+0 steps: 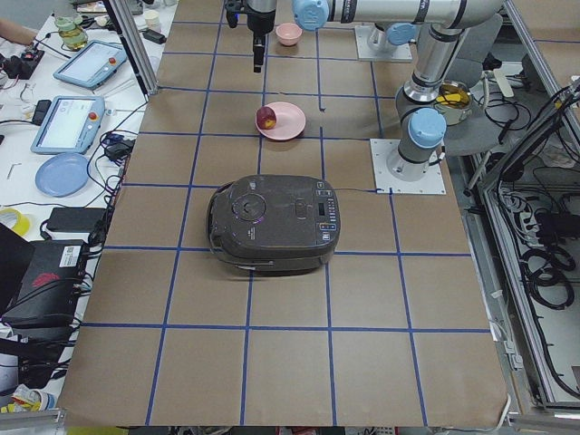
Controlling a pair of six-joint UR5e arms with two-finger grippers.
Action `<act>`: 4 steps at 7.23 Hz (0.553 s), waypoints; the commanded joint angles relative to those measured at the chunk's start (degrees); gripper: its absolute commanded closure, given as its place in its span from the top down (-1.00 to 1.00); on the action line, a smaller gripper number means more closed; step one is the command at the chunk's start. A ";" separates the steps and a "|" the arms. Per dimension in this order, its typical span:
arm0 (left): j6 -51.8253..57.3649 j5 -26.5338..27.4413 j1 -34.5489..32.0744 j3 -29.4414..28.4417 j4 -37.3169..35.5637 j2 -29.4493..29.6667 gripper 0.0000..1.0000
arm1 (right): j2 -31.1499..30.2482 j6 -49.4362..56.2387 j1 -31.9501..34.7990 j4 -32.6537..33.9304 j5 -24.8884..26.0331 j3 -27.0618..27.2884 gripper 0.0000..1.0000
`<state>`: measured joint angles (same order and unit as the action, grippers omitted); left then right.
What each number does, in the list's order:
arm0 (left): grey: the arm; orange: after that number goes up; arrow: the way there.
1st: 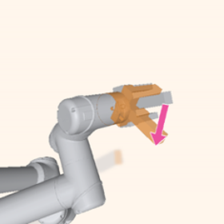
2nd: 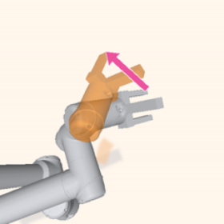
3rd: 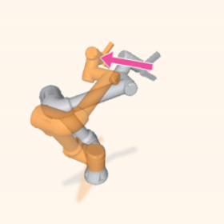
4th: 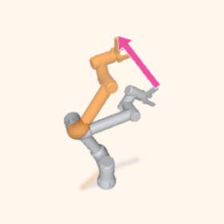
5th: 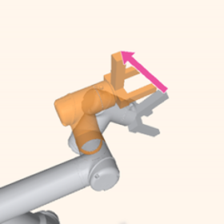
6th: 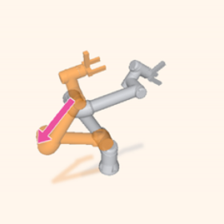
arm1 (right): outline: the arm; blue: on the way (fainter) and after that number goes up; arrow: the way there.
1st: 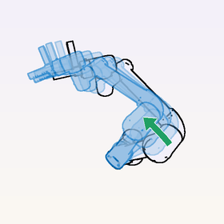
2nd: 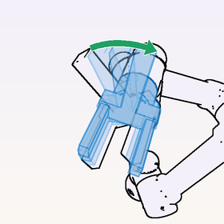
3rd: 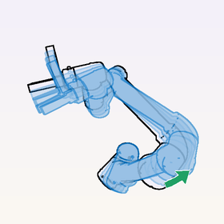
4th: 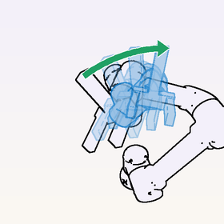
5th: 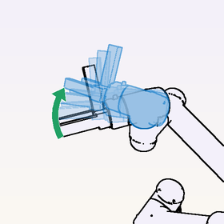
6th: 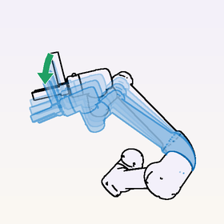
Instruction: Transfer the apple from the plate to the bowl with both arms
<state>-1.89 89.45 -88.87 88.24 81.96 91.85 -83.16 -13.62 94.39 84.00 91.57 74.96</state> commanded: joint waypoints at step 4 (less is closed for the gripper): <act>-0.14 0.28 -0.16 0.36 0.39 -0.17 1.00 | 0.02 0.00 -0.17 -0.33 0.02 0.09 1.00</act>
<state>-2.05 89.53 -89.00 88.57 82.07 91.77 -83.15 -13.62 94.27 83.79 91.68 75.06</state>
